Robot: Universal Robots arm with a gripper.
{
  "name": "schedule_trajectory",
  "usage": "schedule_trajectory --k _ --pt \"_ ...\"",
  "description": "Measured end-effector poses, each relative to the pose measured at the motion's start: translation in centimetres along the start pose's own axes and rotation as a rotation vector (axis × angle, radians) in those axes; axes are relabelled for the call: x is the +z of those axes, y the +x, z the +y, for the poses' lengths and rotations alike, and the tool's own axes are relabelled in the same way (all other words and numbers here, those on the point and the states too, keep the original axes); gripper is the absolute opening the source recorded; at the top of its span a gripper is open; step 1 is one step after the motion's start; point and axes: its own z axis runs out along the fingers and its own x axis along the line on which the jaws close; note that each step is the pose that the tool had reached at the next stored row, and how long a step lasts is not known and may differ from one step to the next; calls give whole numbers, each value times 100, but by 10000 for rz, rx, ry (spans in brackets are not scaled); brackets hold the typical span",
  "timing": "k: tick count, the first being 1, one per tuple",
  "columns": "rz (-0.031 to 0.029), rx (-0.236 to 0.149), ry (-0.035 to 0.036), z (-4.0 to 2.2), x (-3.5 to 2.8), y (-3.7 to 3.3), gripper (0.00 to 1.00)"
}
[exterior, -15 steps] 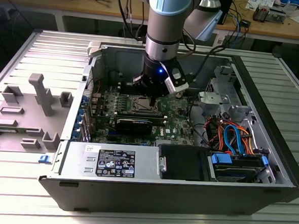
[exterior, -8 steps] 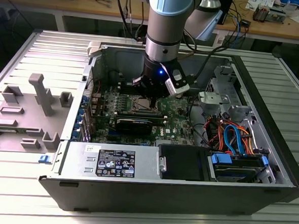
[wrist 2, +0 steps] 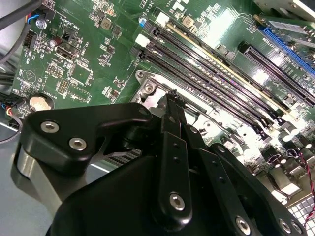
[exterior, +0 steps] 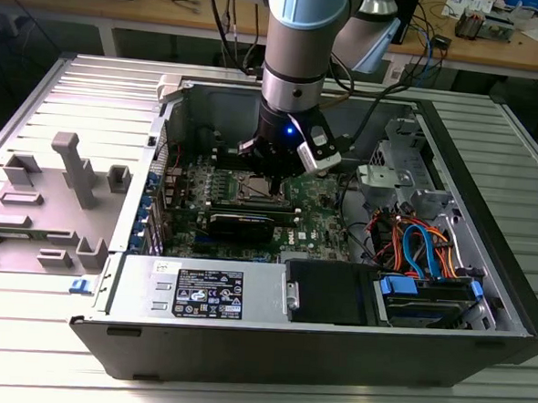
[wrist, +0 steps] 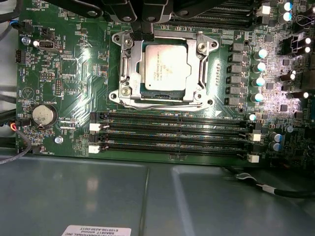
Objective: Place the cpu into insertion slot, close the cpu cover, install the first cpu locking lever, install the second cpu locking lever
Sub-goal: 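Install the second cpu locking lever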
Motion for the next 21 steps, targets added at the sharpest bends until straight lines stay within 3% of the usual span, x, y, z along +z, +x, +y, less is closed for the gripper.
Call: schedule_trajectory --k 4,6,8,9,10,12,15,21 --pt "8 0 2 -1 -7 0 11" --pt "56 -1 -4 -1 -13 -1 11" --pt "172 4 -11 -1 -16 -4 11" --pt "270 5 -16 -1 -27 -5 11" --pt "326 7 -21 -1 -47 -4 11" --pt "383 8 -25 -3 -80 -5 11" --pt "476 11 -36 -31 -81 -6 11" --pt "497 11 -42 -136 -84 2 11"
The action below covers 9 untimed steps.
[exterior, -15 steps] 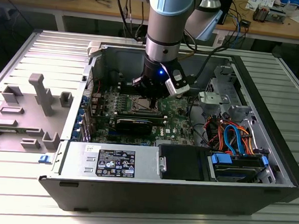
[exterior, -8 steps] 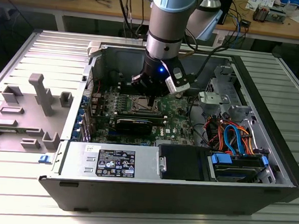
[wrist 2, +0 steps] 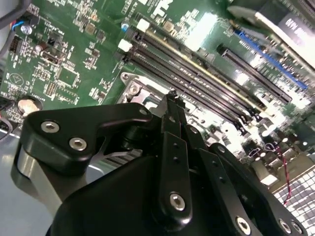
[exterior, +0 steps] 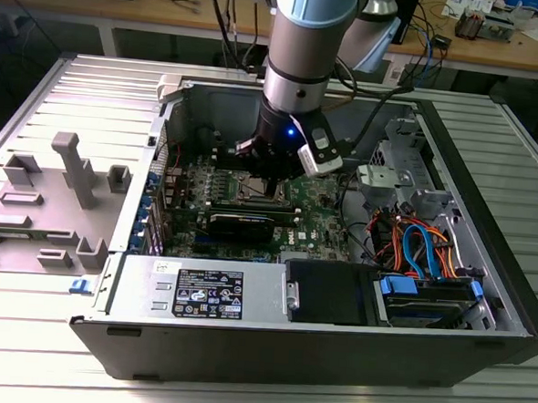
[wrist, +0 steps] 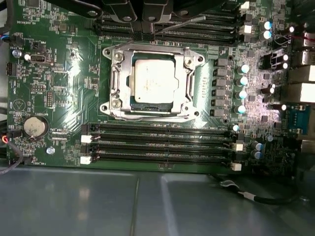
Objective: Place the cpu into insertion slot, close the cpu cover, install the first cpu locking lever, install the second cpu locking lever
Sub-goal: 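Install the second cpu locking lever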
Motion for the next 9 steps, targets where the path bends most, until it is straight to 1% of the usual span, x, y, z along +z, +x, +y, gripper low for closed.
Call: schedule_trajectory --k 9 --pt "-1 1 -6 -1 0 0 11"
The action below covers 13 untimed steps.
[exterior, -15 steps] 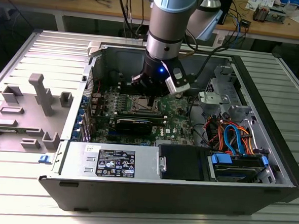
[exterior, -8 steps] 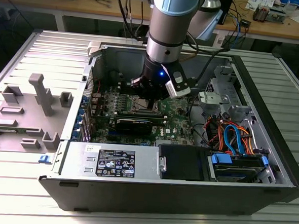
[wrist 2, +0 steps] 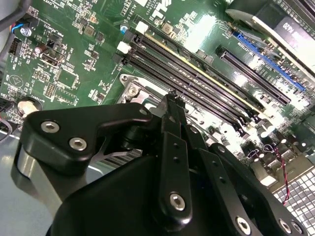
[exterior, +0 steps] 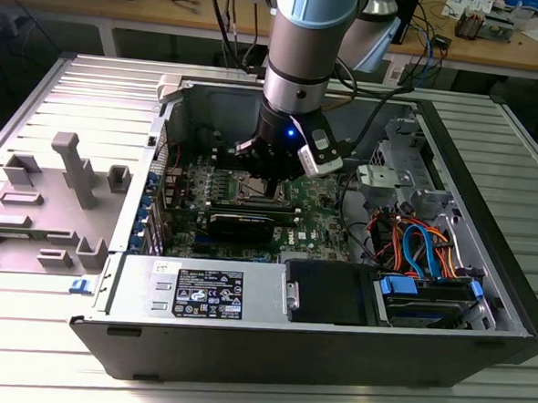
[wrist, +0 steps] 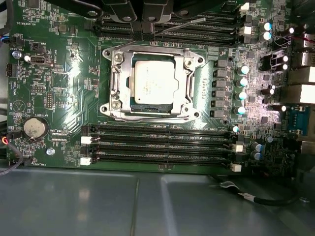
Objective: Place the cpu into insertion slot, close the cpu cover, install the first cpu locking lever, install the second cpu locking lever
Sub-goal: 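Install the second cpu locking lever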
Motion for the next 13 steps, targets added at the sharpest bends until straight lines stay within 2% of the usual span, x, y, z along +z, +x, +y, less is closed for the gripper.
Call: schedule_trajectory --k 5,8,11,13 --pt "2 -1 -4 0 0 0 11" --pt "127 2 -12 0 -11 0 11" --pt "173 3 -52 -5 -13 0 11" --pt "211 3 -57 -29 -13 1 11"
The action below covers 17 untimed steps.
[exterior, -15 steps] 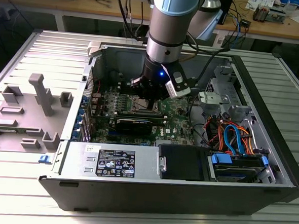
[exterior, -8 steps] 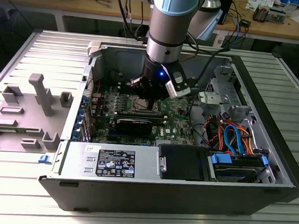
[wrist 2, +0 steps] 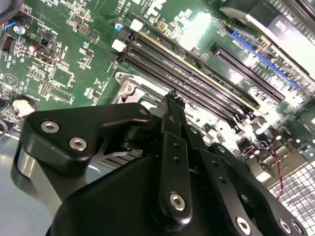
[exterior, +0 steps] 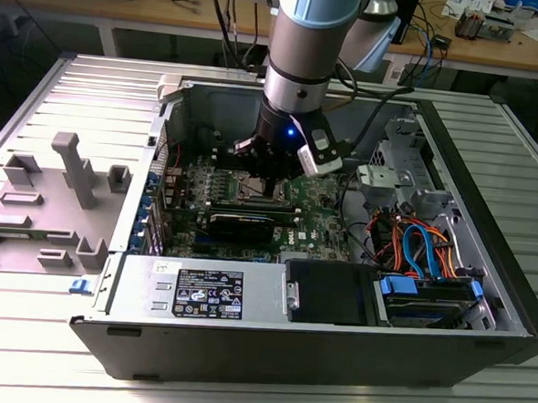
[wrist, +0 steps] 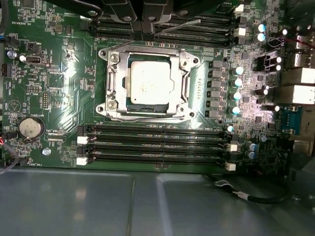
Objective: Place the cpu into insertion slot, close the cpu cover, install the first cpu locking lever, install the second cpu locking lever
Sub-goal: 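Install the second cpu locking lever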
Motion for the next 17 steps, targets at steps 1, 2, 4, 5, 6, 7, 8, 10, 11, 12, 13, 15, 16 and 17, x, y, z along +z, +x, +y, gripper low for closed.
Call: schedule_trajectory --k 1,2,4,5,6,7,8,10,11,12,13,15,16,17 --pt "11 1 0 -16 0 2 11" --pt "16 2 -2 -19 0 4 11" --pt "22 1 -21 -19 4 28 11" --pt "23 1 -27 -19 12 50 11" --pt "23 0 -37 -18 17 62 11" --pt "23 -2 -66 -17 19 79 11" --pt "20 -5 -109 -16 23 103 11" --pt "15 -9 -166 -18 27 130 11" --pt "15 -9 -174 -19 31 135 11" --pt "14 -14 -201 -34 40 144 11" --pt "9 -17 -260 -53 45 154 11" --pt "0 -27 -408 -77 53 199 11" --pt "-4 -30 -463 -86 57 219 11" --pt "-6 -32 -496 -91 61 231 11"
